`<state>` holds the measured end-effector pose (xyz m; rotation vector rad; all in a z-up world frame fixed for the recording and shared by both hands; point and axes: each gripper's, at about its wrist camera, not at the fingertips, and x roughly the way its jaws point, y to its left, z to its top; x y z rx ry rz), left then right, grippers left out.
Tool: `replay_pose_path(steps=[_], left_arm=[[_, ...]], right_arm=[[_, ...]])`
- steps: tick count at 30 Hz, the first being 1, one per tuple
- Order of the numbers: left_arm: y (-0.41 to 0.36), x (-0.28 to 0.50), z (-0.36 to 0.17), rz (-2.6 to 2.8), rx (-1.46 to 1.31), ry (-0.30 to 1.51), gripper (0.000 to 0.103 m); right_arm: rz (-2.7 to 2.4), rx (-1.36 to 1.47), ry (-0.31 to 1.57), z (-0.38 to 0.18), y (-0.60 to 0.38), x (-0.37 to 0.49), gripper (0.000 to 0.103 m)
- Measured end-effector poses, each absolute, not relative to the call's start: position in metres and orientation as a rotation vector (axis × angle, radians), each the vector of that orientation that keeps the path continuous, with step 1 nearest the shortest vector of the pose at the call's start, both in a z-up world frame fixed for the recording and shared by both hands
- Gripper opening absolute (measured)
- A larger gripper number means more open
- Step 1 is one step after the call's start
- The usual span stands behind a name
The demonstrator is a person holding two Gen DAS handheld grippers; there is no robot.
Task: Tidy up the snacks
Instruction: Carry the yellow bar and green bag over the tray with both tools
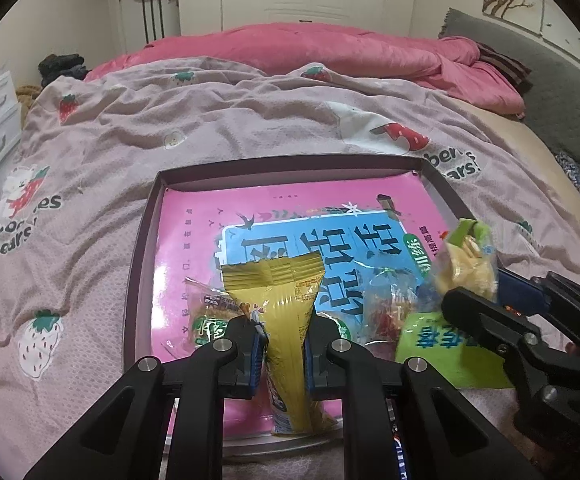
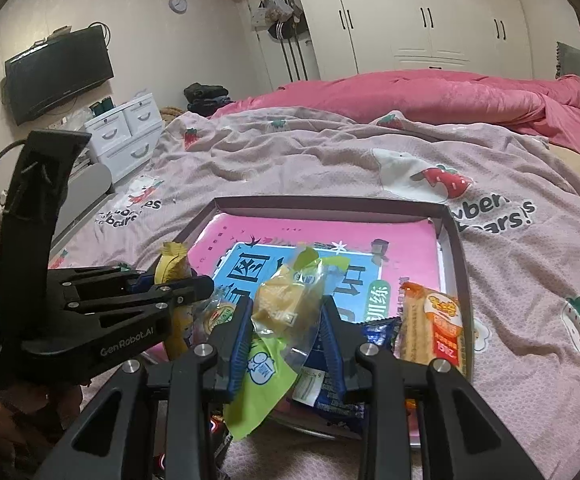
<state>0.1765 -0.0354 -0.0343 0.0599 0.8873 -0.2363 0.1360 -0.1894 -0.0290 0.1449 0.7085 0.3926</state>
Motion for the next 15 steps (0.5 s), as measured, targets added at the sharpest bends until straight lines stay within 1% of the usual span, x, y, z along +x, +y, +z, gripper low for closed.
replay_pose_path(steps=[15], left_arm=[[-0.0382, 0.1774, -0.0396, -0.231, 0.082, 0.893, 0.016]], right_arm=[[0.418, 0.15, 0.747, -0.0363, -0.1831, 0.144, 0.033]])
